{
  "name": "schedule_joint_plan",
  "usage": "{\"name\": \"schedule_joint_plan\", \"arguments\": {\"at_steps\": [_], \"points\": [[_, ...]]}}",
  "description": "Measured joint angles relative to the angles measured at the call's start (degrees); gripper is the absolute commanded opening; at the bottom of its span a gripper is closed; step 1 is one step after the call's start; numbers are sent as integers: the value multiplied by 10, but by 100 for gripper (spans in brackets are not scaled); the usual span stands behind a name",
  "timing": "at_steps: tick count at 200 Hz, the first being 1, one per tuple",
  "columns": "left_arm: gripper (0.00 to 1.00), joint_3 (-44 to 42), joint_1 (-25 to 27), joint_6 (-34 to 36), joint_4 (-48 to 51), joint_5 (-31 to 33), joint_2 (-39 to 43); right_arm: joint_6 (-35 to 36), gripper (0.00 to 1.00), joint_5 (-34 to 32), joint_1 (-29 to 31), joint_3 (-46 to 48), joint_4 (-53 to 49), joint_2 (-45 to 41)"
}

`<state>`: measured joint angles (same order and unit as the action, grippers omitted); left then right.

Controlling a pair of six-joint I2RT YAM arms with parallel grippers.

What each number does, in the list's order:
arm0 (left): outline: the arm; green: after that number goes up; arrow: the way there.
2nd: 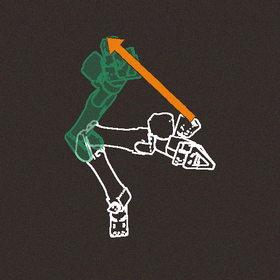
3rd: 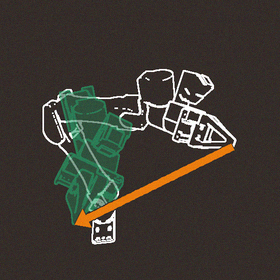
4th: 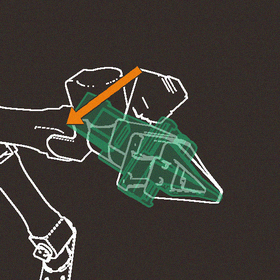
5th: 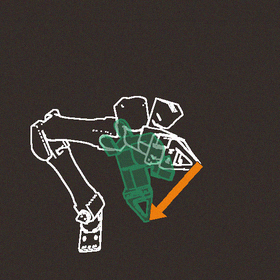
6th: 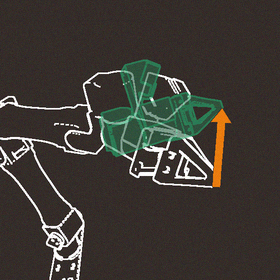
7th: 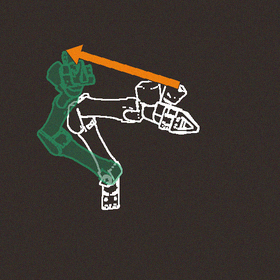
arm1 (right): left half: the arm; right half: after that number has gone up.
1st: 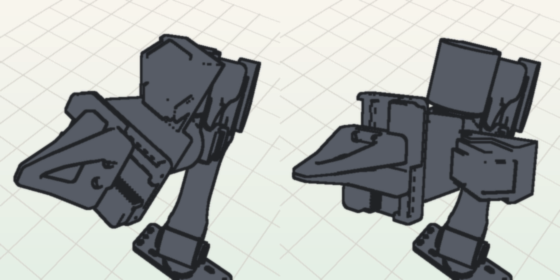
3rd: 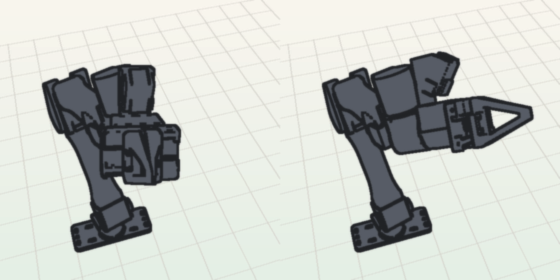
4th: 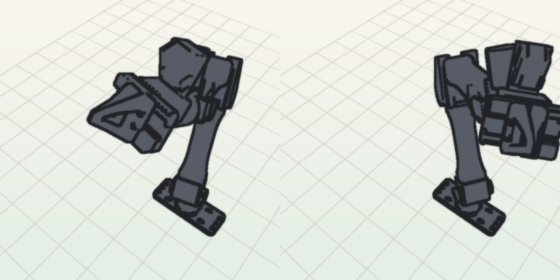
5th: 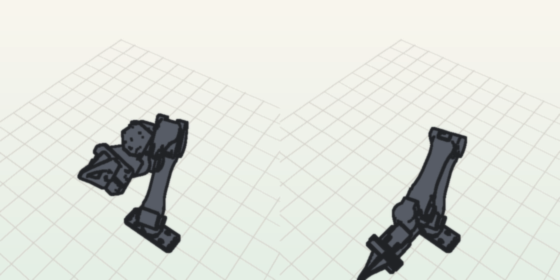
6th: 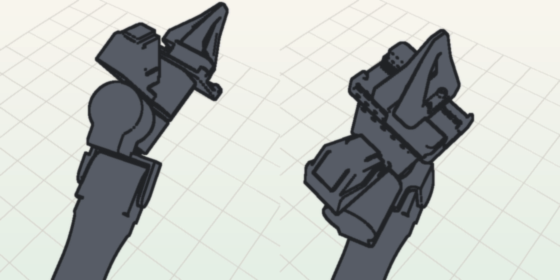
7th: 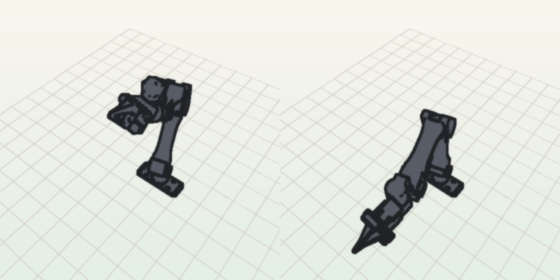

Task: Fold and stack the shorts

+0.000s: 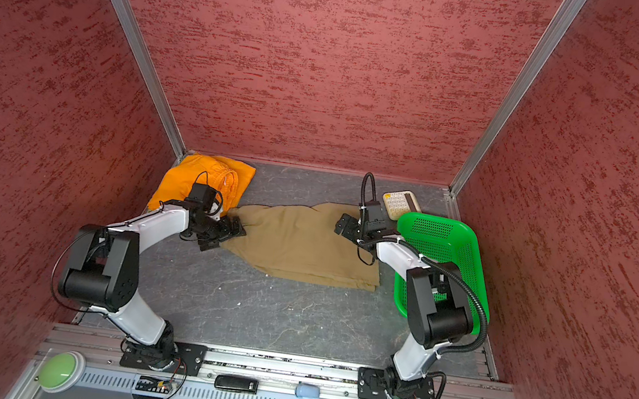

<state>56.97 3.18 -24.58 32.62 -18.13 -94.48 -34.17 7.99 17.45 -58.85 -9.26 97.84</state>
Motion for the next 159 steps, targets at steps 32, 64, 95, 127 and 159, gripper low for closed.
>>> {"name": "schedule_joint_plan", "arguments": {"at_steps": [32,64,95,127,159], "points": [[100,1,-10,-2,-22,7,-30,1,99,7,0,22,2,0],[100,3,-10,-2,-22,33,-30,2,99,11,0,27,4,0],[95,3,-7,-2,-28,42,-33,2,99,15,-2,27,9,2],[83,18,3,4,-36,52,-53,2,99,24,-4,27,10,7],[56,33,10,13,-43,59,-72,1,99,31,-7,29,20,8]]}}
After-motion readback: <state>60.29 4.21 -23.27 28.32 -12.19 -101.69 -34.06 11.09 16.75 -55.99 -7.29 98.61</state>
